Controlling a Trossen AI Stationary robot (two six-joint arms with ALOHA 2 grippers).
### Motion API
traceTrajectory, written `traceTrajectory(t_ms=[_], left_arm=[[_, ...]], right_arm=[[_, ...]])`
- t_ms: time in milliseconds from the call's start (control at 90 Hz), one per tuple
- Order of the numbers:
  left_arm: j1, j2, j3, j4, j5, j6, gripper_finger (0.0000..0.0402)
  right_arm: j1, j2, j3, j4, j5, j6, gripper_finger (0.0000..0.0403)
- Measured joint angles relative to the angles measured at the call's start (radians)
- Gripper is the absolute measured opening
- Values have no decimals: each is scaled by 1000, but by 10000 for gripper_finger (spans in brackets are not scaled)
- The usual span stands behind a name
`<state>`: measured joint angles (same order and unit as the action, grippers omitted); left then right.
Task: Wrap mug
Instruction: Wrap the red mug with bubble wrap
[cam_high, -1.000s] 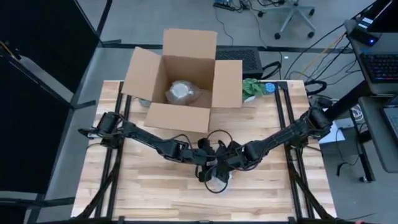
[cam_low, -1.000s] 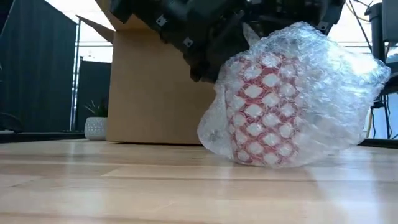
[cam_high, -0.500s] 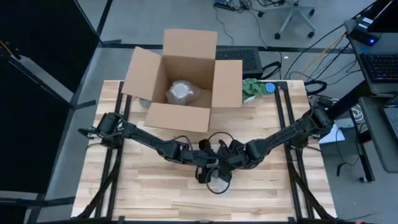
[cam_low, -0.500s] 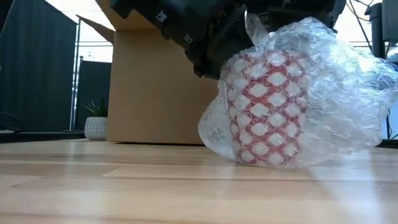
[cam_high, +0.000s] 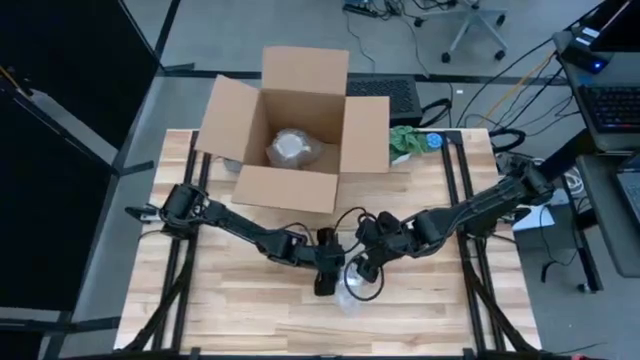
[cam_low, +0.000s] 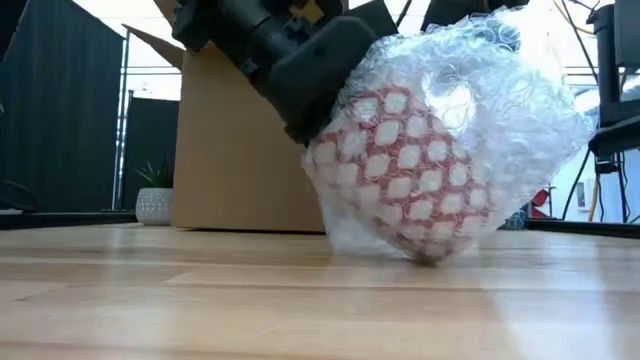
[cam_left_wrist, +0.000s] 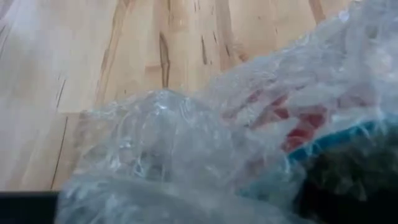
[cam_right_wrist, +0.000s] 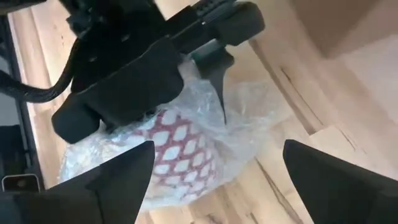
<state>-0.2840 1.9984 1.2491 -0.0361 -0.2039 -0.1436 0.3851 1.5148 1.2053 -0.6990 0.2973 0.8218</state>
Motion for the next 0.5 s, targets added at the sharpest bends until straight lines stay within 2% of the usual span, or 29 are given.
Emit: traceTrajectory(t_ms=[322, 500], left_arm=[[0, -4, 0, -10, 2, -5, 238], [0, -8, 0, -10, 5, -7, 238]], right_arm=[[96, 23, -55, -47, 52, 84, 341], [182, 22, -87, 88, 121, 75, 341]])
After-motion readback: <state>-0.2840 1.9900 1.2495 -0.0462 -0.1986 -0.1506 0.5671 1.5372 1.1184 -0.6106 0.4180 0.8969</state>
